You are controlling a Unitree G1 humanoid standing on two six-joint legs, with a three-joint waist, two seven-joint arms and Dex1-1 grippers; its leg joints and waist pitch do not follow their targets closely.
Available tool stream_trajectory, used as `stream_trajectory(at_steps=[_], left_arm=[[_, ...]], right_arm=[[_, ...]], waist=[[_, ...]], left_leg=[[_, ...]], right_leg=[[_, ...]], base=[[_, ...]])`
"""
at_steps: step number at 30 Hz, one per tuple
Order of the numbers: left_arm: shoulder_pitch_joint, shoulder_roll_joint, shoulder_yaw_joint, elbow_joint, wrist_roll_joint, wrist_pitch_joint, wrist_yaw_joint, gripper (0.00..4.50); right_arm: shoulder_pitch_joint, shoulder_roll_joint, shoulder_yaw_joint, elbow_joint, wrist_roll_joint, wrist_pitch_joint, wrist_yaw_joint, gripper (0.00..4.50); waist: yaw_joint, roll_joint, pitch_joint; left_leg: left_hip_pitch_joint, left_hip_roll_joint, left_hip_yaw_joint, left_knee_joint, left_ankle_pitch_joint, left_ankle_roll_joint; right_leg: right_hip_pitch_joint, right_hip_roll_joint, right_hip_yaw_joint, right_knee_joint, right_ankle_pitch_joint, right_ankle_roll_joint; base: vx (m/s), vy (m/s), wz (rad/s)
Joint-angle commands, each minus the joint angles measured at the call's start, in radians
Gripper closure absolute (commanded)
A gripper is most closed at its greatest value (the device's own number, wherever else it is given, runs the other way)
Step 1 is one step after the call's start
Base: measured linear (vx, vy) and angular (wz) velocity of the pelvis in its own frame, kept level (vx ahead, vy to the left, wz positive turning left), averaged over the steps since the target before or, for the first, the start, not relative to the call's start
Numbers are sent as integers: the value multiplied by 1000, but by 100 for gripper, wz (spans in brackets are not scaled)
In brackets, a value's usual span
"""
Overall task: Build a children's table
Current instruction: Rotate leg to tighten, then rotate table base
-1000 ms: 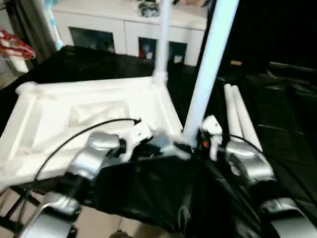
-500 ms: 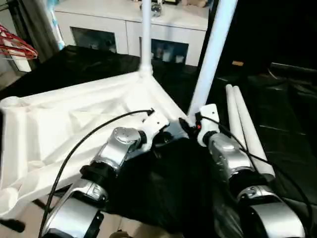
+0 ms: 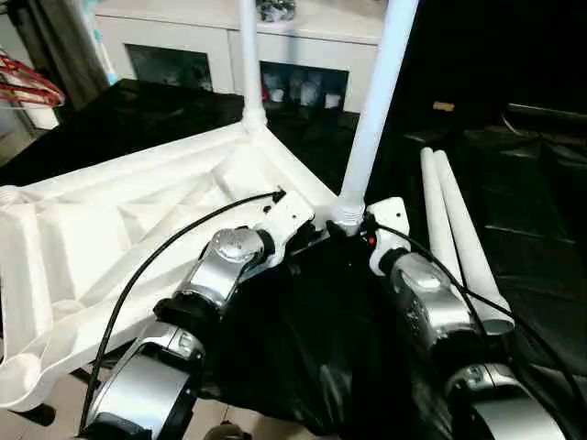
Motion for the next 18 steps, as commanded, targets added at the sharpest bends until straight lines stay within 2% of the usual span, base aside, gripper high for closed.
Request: stream_trajectory(at_steps=[1,3,6,9,13,15,16,17,18], left_arm=[[10,48,59,-78,-41,18,2,366],[23,71,78,-108,-45,28,13,366],[63,163,137,-202,-43,94,46,366],[78,215,172,-233,-37,132,64,366],[115,369,252,-268,11,216,120,366],[123,397,266,-272,19,233,131,390],[164,490,282,-287,48,269,117,399],[180,518,285,-300,55,284,111,399],[181,519,285,-300,55,285,111,404]], right_arm=[[32,-26,3,-87,13,42,31,15],[53,-35,10,-122,18,57,53,15],[107,-57,35,-228,22,107,106,15],[130,-70,61,-275,24,128,151,15],[175,-99,126,-374,28,193,246,15],[178,-101,135,-385,28,206,256,44],[172,-98,154,-379,8,230,259,52],[170,-95,158,-379,2,240,256,52],[169,-95,158,-379,2,240,256,72]], waist=[[4,-12,-71],[-1,-16,-70],[-9,-10,-69],[-13,-10,-68],[-14,-16,-61],[-20,-12,-60],[-19,-15,-60],[-25,-17,-58],[-23,-13,-60]], left_leg=[[4,39,-12,-53,-122,66],[2,39,-12,-52,-107,79],[5,39,-11,-50,-105,86],[7,36,-9,-50,-114,84],[9,41,-13,-59,-159,57],[11,41,-15,-61,-170,40],[15,43,-17,-62,-175,26],[8,40,-16,-63,-169,29],[17,41,-14,-61,-168,23]], right_leg=[[61,-78,48,-60,-52,-198],[62,-74,46,-57,-23,-202],[59,-70,47,-53,-2,-205],[56,-68,47,-56,-23,-204],[54,-69,47,-62,-108,-178],[51,-67,47,-60,-111,-176],[49,-70,48,-57,-108,-187],[52,-66,49,-57,-101,-185],[46,-67,49,-57,-92,-188]], base=[[0,0,0],[0,0,0],[0,0,0],[0,0,0],[0,0,0],[0,0,0],[0,0,0],[0,0,0],[0,0,0]])
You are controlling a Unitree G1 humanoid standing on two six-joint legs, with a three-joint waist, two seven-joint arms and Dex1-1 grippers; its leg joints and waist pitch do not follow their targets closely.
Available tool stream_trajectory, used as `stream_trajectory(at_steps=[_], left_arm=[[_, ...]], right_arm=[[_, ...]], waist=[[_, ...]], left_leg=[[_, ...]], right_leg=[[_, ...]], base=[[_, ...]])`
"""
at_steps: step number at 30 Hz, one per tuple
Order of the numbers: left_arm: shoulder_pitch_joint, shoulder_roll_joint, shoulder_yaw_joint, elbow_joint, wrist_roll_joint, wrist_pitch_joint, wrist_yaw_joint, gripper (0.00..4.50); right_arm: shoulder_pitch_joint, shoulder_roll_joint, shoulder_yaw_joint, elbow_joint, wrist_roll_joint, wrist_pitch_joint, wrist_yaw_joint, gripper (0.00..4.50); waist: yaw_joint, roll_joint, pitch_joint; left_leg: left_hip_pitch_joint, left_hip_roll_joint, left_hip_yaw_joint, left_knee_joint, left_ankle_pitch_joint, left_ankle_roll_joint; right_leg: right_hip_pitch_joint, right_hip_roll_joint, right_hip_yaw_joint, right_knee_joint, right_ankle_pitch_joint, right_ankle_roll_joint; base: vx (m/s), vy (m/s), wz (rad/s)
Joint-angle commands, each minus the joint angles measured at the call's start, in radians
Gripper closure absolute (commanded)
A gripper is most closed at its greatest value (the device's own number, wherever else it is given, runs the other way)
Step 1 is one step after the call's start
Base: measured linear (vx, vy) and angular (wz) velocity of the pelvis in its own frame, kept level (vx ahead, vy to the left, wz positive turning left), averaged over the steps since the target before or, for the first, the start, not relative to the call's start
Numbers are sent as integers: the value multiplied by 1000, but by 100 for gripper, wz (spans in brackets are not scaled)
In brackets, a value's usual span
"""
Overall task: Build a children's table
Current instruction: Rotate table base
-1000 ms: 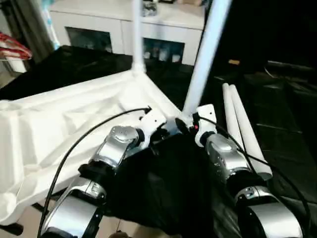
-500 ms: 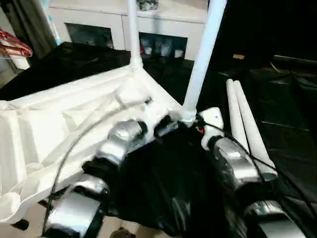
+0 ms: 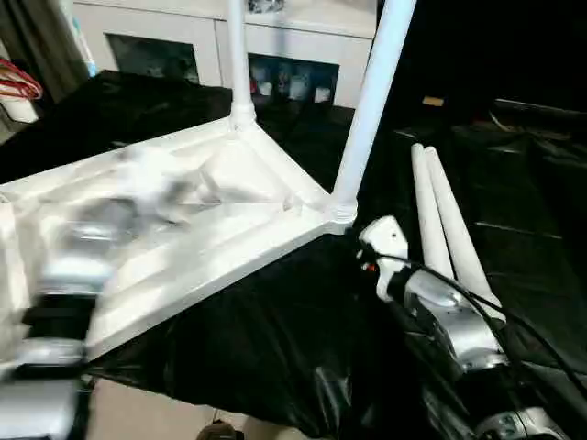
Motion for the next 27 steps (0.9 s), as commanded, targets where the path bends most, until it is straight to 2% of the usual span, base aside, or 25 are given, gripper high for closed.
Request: stream_trajectory(at_steps=[1,2,3,4,5,7,8,9,10,12,14,17,23,27], left_arm=[[31,17,8,-47,19,53,-19,404],[49,32,6,-70,25,83,-23,434],[68,42,3,-93,27,110,-27,434],[81,49,1,-109,27,129,-30,442],[81,49,1,-109,27,129,-30,442],[100,50,-24,-110,25,151,-54,450],[102,51,-30,-108,27,153,-60,450],[111,57,-52,-94,38,161,-68,450],[120,67,-71,-80,51,161,-76,450],[127,73,-82,-76,59,163,-80,450],[165,93,-108,-101,69,227,-126,450],[174,94,-129,-107,63,241,-157,450],[171,61,-176,-138,7,227,-254,450],[182,21,-223,-236,-71,263,-377,450]], right_arm=[[-10,7,6,-13,-10,27,-5,72],[-20,18,5,1,-17,37,-23,95],[-23,25,7,3,-21,53,-37,95],[-25,29,8,2,-23,65,-46,108],[-25,29,8,2,-23,65,-46,108],[-36,39,20,22,-38,76,-66,139],[-40,42,21,28,-41,76,-70,143],[-56,51,25,53,-48,75,-86,149],[-67,59,26,73,-53,73,-99,159],[-73,62,26,83,-56,73,-106,173],[-106,82,19,139,-65,56,-132,190],[-135,98,12,184,-63,45,-152,217],[-203,136,4,293,-59,2,-179,269],[-254,158,6,372,-63,-31,-183,305]], waist=[[4,12,-69],[7,13,-69],[10,15,-70],[15,15,-68],[18,15,-68],[28,19,-67],[30,16,-65],[30,16,-65],[28,19,-66],[30,24,-69],[27,20,-70],[25,20,-71],[27,19,-73],[27,17,-73]], left_leg=[[17,40,-13,-62,-165,22],[18,41,-13,-62,-161,20],[23,43,-12,-61,-160,17],[20,42,-12,-63,-165,13],[21,42,-12,-63,-171,11],[23,41,-13,-64,-188,0],[23,41,-14,-68,-211,-11],[24,41,-14,-68,-221,-16],[22,39,-16,-70,-232,-29],[22,39,-18,-68,-229,-34],[21,38,-17,-67,-218,-36],[20,36,-18,-66,-207,-35],[22,37,-16,-62,-185,-33],[24,38,-13,-62,-198,-37]], right_leg=[[48,-67,49,-56,-79,-194],[47,-69,50,-55,-65,-203],[44,-71,50,-54,-57,-209],[45,-70,51,-53,-61,-217],[45,-71,51,-54,-67,-215],[44,-71,52,-55,-83,-208],[43,-72,52,-59,-106,-200],[43,-72,53,-60,-118,-197],[45,-72,54,-59,-122,-192],[46,-74,54,-56,-104,-189],[47,-73,53,-54,-86,-194],[49,-73,53,-51,-66,-208],[50,-74,53,-45,-29,-223],[49,-75,53,-45,-39,-228]], base=[[0,0,0],[0,0,0],[0,0,0],[0,0,0],[0,0,0],[0,0,0],[0,0,0],[0,0,0],[0,0,0],[0,0,0],[0,0,0],[0,0,0],[0,0,0],[0,0,0]])
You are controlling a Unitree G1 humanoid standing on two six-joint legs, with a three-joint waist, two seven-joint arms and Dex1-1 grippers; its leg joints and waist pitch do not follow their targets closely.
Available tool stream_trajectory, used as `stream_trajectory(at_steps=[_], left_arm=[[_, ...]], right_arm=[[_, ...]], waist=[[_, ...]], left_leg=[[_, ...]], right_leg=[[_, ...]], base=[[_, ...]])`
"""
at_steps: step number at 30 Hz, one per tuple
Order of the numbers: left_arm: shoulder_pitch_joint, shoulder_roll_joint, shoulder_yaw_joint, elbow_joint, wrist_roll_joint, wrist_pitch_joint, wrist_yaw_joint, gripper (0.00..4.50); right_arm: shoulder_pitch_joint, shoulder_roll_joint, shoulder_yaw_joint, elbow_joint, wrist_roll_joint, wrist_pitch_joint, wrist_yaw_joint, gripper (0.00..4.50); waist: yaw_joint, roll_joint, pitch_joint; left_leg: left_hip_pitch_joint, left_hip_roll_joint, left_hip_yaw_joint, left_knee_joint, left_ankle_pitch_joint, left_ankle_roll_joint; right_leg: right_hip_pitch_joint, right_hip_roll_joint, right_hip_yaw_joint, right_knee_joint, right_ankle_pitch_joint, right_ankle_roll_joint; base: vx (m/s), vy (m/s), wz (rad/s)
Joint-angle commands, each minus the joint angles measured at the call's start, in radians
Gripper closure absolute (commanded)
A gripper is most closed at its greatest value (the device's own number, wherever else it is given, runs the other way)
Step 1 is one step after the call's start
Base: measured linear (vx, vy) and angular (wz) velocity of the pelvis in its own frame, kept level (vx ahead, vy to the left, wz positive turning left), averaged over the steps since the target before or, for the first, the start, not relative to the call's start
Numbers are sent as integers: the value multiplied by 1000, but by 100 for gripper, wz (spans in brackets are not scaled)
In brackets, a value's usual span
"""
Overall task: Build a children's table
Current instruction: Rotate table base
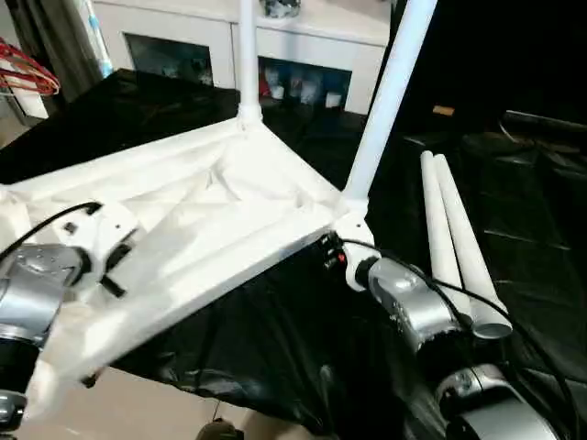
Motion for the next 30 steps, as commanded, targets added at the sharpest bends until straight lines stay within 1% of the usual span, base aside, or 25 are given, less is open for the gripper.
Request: stream_trajectory(at_steps=[1,2,4,5,8,9,10,11,12,14,15,17,18,19,20,21,22,23,24,25,26,27,28,29,30], left_arm=[[20,-46,-91,-69,-73,9,-117,450],[21,-60,-107,-90,-89,14,-142,450],[14,-88,-128,-107,-103,7,-164,450],[0,-117,-140,-106,-108,3,-167,450],[-34,-176,-165,-93,-113,-1,-161,450],[-34,-176,-165,-93,-113,-1,-161,450],[-64,-216,-175,-60,-105,-20,-149,450],[-72,-227,-177,-50,-103,-25,-145,450],[-96,-257,-182,-22,-96,-40,-133,450],[-146,-312,-185,56,-77,-83,-91,450],[-175,-340,-183,106,-65,-109,-59,450],[-232,-384,-181,206,-35,-167,12,450],[-250,-397,-176,239,-28,-185,40,450],[-300,-423,-166,328,-6,-242,124,450],[-316,-428,-163,359,3,-259,152,450],[-327,-430,-162,382,9,-273,173,450],[-336,-430,-163,403,15,-288,184,450],[-338,-429,-163,407,16,-292,187,450],[-346,-423,-167,433,29,-318,206,450],[-351,-420,-169,448,35,-332,210,450],[-352,-415,-169,454,41,-349,220,450],[-351,-413,-162,454,36,-368,209,450],[-351,-413,-153,459,28,-392,198,450],[-351,-414,-145,459,18,-412,187,450],[-340,-414,-132,429,-1,-414,166,450]], right_arm=[[-39,19,6,30,-6,-33,-3,313],[-48,22,7,38,-7,-38,-2,313],[-62,26,6,53,-4,-50,3,342],[-71,28,3,65,-5,-59,4,350],[-72,25,1,58,-6,-60,8,374],[-72,25,1,58,-6,-60,8,385],[-71,19,0,60,-7,-68,11,395],[-71,17,0,61,-8,-71,12,395],[-71,11,-1,65,-9,-80,14,403],[-64,-3,-7,52,-8,-82,11,427],[-59,-11,-11,41,-8,-82,6,435],[-53,-25,-23,24,-10,-84,-5,446],[-49,-31,-27,12,-10,-81,-8,446],[-31,-48,-40,-38,-8,-67,-14,446],[-22,-56,-46,-65,-6,-59,-16,446],[-14,-63,-50,-87,-5,-53,-18,446],[-8,-68,-55,-106,-3,-47,-20,446],[-6,-69,-56,-111,-3,-46,-20,446],[11,-81,-66,-159,-1,-32,-26,446],[21,-88,-71,-184,1,-25,-29,446],[34,-99,-79,-219,2,-12,-35,446],[48,-113,-90,-259,0,5,-50,446],[58,-122,-97,-288,-4,23,-64,446],[67,-129,-103,-313,-9,40,-77,446],[76,-137,-110,-343,-20,75,-98,446]], waist=[[-3,25,-71],[-3,23,-69],[-4,25,-68],[-5,22,-68],[-5,20,-69],[-7,19,-69],[-7,19,-69],[-10,17,-69],[-9,19,-72],[-7,17,-73],[-8,17,-73],[-5,16,-74],[-6,23,-74],[-4,29,-76],[-4,24,-76],[-3,27,-78],[-3,26,-79],[-5,28,-80],[-6,34,-80],[-7,33,-80],[-5,45,-81],[-5,41,-79],[-4,47,-82],[-4,47,-82],[-4,44,-81]], left_leg=[[20,39,-11,-67,-206,-37],[22,39,-10,-68,-212,-37],[24,39,-9,-68,-226,-37],[20,39,-10,-69,-230,-39],[19,38,-11,-69,-227,-38],[14,37,-13,-70,-225,-38],[16,37,-11,-69,-228,-36],[15,34,-11,-68,-222,-35],[14,35,-11,-66,-207,-34],[17,32,-9,-62,-203,-28],[13,32,-9,-61,-196,-28],[14,30,-10,-60,-190,-21],[16,30,-10,-59,-201,-21],[11,29,-13,-57,-199,-21],[12,29,-12,-57,-199,-18],[8,28,-15,-55,-184,-14],[8,30,-15,-55,-179,-11],[5,30,-17,-54,-170,-9],[3,29,-19,-55,-168,-10],[8,31,-18,-52,-170,-3],[7,32,-19,-52,-168,-5],[9,32,-19,-52,-168,-3],[9,30,-18,-50,-166,-4],[9,30,-18,-50,-166,-4],[10,31,-18,-50,-155,-5]], right_leg=[[45,-76,52,-56,-69,-229],[43,-74,53,-57,-74,-227],[41,-73,53,-59,-89,-224],[46,-75,53,-60,-102,-218],[47,-74,54,-63,-126,-201],[51,-75,53,-63,-140,-194],[48,-75,53,-65,-148,-190],[50,-74,54,-67,-152,-185],[50,-75,54,-64,-136,-186],[49,-72,55,-67,-131,-182],[53,-72,55,-64,-119,-183],[53,-70,52,-68,-121,-175],[50,-67,52,-70,-116,-173],[55,-67,51,-68,-102,-171],[55,-66,51,-69,-97,-167],[60,-66,50,-65,-78,-160],[59,-68,50,-64,-71,-161],[62,-69,49,-61,-58,-167],[62,-70,48,-60,-57,-172],[59,-68,48,-61,-37,-182],[59,-68,48,-59,-28,-186],[59,-65,47,-59,-13,-189],[60,-65,48,-57,-2,-193],[60,-65,48,-57,-2,-193],[61,-64,47,-57,13,-198]], base=[[0,0,0],[0,0,0],[0,0,0],[0,0,0],[0,0,0],[0,0,0],[0,0,0],[0,0,0],[0,0,0],[0,0,0],[0,0,0],[0,0,0],[0,0,0],[0,0,0],[0,0,0],[0,0,0],[0,0,0],[0,0,0],[0,0,0],[0,0,0],[0,0,0],[0,0,0],[0,0,0],[0,0,0],[0,0,0]])
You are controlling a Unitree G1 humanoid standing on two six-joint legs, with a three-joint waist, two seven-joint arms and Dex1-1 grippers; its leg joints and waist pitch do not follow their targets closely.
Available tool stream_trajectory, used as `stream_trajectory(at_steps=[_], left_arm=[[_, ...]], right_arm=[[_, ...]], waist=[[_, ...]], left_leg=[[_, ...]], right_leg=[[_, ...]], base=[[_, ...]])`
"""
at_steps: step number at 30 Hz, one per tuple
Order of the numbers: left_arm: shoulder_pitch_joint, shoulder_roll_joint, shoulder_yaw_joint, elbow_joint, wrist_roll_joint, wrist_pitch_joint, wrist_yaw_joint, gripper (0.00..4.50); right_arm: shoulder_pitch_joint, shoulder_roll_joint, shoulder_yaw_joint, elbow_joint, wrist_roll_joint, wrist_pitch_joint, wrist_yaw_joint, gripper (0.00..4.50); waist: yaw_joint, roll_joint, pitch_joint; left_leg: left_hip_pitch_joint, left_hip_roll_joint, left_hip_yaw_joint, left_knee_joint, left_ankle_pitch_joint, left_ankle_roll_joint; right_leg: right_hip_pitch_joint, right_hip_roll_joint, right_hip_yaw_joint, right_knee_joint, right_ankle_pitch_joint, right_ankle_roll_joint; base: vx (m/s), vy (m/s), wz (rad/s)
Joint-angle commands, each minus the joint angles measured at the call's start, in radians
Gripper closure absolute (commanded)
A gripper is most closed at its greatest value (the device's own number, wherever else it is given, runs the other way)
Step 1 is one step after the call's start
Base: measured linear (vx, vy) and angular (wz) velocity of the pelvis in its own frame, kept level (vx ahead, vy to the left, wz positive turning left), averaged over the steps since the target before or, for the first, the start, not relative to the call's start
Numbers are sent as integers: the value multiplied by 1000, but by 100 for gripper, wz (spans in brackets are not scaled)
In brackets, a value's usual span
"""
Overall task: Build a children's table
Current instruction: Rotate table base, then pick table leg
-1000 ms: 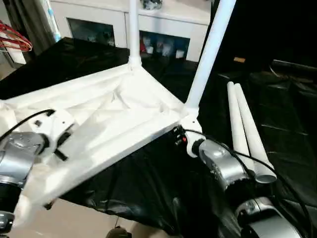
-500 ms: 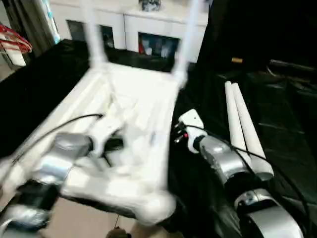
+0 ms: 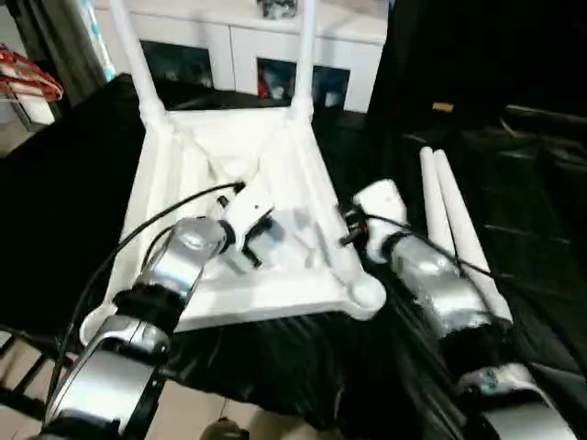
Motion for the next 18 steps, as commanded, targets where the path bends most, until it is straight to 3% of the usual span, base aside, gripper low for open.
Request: stream_trajectory(at_steps=[1,2,4,5,6,7,8,9,10,12,15,16,17,18], left_arm=[[11,8,37,-61,-50,-35,-46,450],[11,8,37,-61,-50,-35,-46,450],[38,19,42,-116,-68,-40,-63,430],[90,35,63,-228,-109,-13,-86,418],[121,42,79,-295,-135,9,-98,410],[121,42,79,-295,-135,9,-98,410],[165,48,97,-401,-173,47,-114,410],[186,48,102,-459,-192,67,-120,404],[211,43,107,-522,-214,86,-124,390],[221,39,107,-543,-221,94,-127,367],[247,28,97,-597,-244,116,-139,365],[277,18,86,-664,-263,156,-139,348],[277,18,86,-664,-263,156,-139,323],[288,12,76,-684,-262,170,-134,326]], right_arm=[[20,-22,-41,-97,-31,123,-59,446],[20,-22,-41,-97,-31,123,-59,446],[30,-26,-67,-146,-2,203,-51,429],[41,-22,-122,-209,38,297,-70,418],[47,-20,-149,-240,50,342,-90,410],[47,-20,-149,-240,50,342,-90,404],[44,-17,-179,-268,50,396,-128,404],[40,-17,-192,-276,47,421,-146,390],[33,-21,-203,-284,43,457,-178,376],[31,-22,-207,-287,40,472,-192,364],[23,-24,-218,-281,25,515,-217,342],[17,-26,-230,-296,22,595,-233,329],[17,-26,-230,-296,22,595,-233,316],[16,-27,-234,-307,17,632,-243,309]], waist=[[-2,15,-84],[-2,17,-84],[-2,19,-82],[-6,9,-79],[-7,11,-80],[-10,15,-79],[-10,15,-79],[-10,6,-77],[-14,9,-74],[-14,12,-72],[-16,10,-70],[-18,9,-71],[-19,9,-71],[-21,8,-72]], left_leg=[[12,29,-14,-58,-156,-3],[14,30,-14,-58,-159,-5],[15,31,-14,-59,-184,-5],[14,34,-13,-62,-194,-1],[12,39,-14,-64,-184,0],[14,35,-10,-61,-189,0],[17,34,-9,-61,-191,-4],[12,38,-12,-65,-180,-9],[17,35,-7,-64,-199,-13],[18,31,-6,-64,-219,-20],[17,31,-8,-67,-230,-28],[15,32,-10,-69,-221,-34],[14,32,-9,-68,-219,-35],[15,30,-8,-67,-218,-35]], right_leg=[[63,-64,48,-59,7,-205],[62,-66,48,-60,2,-207],[62,-68,48,-63,-30,-207],[64,-69,49,-64,-47,-208],[65,-72,50,-60,-55,-210],[55,-67,49,-66,-78,-206],[55,-66,50,-66,-87,-203],[60,-72,50,-61,-99,-203],[50,-67,51,-70,-143,-192],[47,-65,51,-78,-194,-171],[47,-66,52,-82,-237,-146],[51,-64,51,-78,-233,-140],[49,-63,52,-79,-230,-137],[47,-61,52,-80,-228,-131]], base=[[0,0,0],[0,0,0],[0,0,0],[0,0,0],[0,0,0],[0,0,0],[0,0,0],[0,0,0],[0,0,0],[0,0,0],[0,0,0],[0,0,0],[0,0,0],[0,0,0]])
